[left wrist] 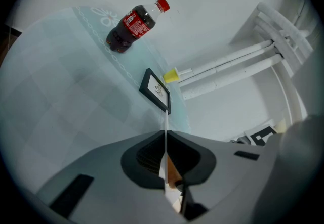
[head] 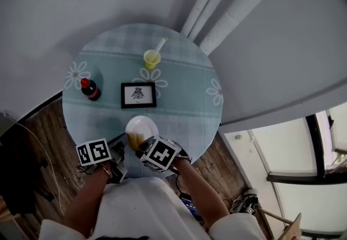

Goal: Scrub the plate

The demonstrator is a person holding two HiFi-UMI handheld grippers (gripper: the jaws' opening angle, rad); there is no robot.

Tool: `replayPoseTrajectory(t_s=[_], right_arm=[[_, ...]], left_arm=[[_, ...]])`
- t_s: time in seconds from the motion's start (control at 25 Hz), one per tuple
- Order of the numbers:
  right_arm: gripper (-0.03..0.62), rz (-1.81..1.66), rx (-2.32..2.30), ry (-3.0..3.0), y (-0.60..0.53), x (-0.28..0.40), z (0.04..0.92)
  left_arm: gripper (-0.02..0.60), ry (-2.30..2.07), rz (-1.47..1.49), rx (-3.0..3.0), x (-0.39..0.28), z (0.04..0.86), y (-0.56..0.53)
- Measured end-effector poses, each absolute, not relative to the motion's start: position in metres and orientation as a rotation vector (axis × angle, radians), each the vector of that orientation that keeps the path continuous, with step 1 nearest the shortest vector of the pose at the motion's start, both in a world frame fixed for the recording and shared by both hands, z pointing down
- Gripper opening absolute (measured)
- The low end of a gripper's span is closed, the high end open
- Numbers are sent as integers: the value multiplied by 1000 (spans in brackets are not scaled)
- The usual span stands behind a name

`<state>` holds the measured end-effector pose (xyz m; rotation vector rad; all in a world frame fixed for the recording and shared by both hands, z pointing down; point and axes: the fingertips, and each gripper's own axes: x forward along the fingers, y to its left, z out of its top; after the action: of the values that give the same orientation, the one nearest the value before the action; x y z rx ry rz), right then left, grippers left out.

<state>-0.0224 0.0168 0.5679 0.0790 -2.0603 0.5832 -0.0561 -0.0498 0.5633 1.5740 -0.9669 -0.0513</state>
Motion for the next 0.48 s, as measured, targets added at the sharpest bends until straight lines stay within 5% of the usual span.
replayPoseTrajectory(t_s=[0.48], right_arm=[[64,645,76,-2045,30,-5,574]], left_arm=[[18,-964,-69,1548,-56,565,-48]])
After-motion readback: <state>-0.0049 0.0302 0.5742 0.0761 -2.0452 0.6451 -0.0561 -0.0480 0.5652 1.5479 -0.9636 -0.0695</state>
